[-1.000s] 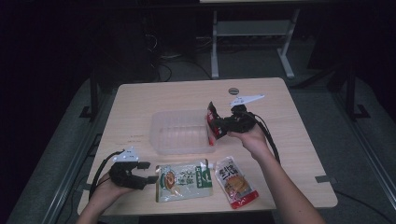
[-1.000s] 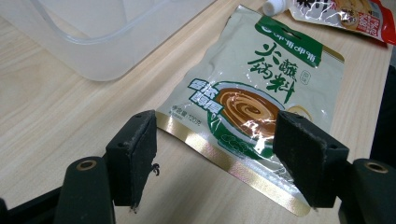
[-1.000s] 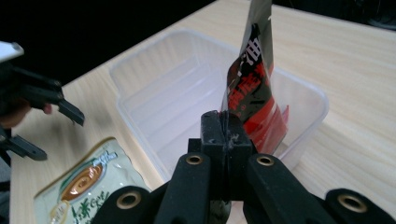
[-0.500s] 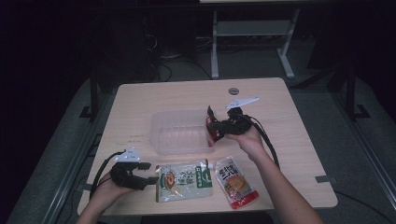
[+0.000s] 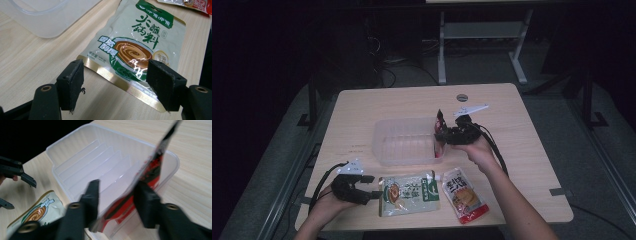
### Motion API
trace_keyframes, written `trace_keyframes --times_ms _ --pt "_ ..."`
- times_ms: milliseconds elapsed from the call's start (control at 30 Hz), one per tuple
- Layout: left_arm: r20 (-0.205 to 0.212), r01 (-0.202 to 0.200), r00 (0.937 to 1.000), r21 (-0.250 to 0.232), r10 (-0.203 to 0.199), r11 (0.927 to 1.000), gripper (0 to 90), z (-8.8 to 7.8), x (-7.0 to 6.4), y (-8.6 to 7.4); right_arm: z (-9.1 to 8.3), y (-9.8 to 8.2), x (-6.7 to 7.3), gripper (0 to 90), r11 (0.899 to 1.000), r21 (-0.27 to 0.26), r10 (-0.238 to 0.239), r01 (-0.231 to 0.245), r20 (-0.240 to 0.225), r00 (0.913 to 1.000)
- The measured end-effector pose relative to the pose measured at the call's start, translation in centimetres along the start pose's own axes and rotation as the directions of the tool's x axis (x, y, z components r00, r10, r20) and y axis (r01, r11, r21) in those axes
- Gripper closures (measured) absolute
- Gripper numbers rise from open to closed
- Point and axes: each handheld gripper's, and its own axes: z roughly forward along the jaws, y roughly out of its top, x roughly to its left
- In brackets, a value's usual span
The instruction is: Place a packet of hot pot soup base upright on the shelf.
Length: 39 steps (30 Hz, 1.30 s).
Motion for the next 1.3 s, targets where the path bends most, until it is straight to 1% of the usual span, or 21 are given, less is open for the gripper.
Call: trace_keyframes --times_ms 33,100,133,267,333,500,533,567,633,700,733,767,833,1067,1200,1300 --pt "0.0 -0.002 1.0 0.001 0.002 1.0 30.0 0.0 0.0 0.0 0.0 0.0 0.0 46.9 1.0 0.008 -0.002 0.002 0.01 0.9999" --pt "0.001 -0.005 1.0 0.004 0.005 1.0 30.0 0.1 0.0 0.0 -0.1 0.1 0.2 39.0 1.0 0.019 -0.004 0.003 0.038 0.9993" --pt "0.002 -0.004 1.0 0.006 0.004 1.0 29.9 0.1 -0.1 0.0 -0.2 0.2 0.3 34.6 1.0 0.02 -0.013 0.012 0.055 0.9984" --pt "0.003 -0.009 1.0 0.006 0.009 0.9999 29.5 0.2 -0.1 0.0 -0.7 0.2 0.4 22.4 1.0 0.01 -0.014 0.014 0.075 0.9971" --pt "0.001 -0.009 1.0 0.006 0.009 0.9999 29.3 0.1 -0.1 0.0 -1.1 0.2 0.5 19.5 1.0 0.014 -0.023 0.022 0.079 0.9966" --pt "-0.002 -0.007 1.0 0.003 0.007 1.0 28.9 0.0 0.0 -0.1 -2.5 -0.1 0.4 17.4 0.999 0.002 -0.049 0.049 0.086 0.9951" --pt "-0.004 -0.005 1.0 0.004 0.005 1.0 28.9 -0.1 0.0 -0.1 -2.8 -0.2 0.4 16.7 0.999 0.002 -0.047 0.047 0.087 0.9951" --pt "-0.005 -0.007 1.0 0.004 0.007 1.0 28.8 -0.1 0.0 -0.1 -3.1 -0.4 0.4 16.3 0.998 0.001 -0.058 0.059 0.087 0.9945" --pt "-0.005 -0.006 1.0 0.005 0.006 1.0 28.8 -0.1 0.1 -0.1 -3.7 -0.8 0.2 15.2 0.998 0.009 -0.066 0.065 0.089 0.9939" --pt "-0.005 -0.004 1.0 0.005 0.004 1.0 28.8 -0.1 0.1 -0.1 -4.4 -1.3 0.0 15.2 0.997 0.004 -0.074 0.074 0.099 0.9924" --pt "-0.006 -0.005 1.0 0.005 0.005 1.0 28.8 -0.1 0.1 -0.1 -4.7 -1.5 -0.1 15.1 0.998 0.007 -0.067 0.066 0.102 0.9925" --pt "-0.006 -0.006 1.0 0.005 0.006 1.0 28.8 -0.1 0.1 -0.1 -5.1 -1.8 -0.2 15.0 0.998 0.006 -0.065 0.065 0.102 0.9926" --pt "-0.007 -0.006 1.0 0.003 0.006 1.0 28.8 -0.2 0.0 -0.2 -5.8 -2.4 -0.4 14.9 0.996 0.008 -0.085 0.084 0.111 0.9902" --pt "-0.016 0.0 0.9999 -0.003 0.0 1.0 28.7 -0.4 -0.1 -0.3 -8.2 -5.0 -0.8 14.3 0.997 -0.009 -0.076 0.077 0.118 0.9901" --pt "-0.016 0.004 0.9999 -0.002 -0.004 1.0 28.8 -0.4 -0.2 -0.4 -9.0 -6.5 -0.9 14.0 0.996 -0.002 -0.085 0.086 0.132 0.9876" --pt "-0.02 -0.004 0.9998 -0.002 0.004 1.0 28.8 -0.4 -0.2 -0.4 -9.4 -7.5 -0.7 13.9 0.996 0.007 -0.087 0.086 0.139 0.9866"
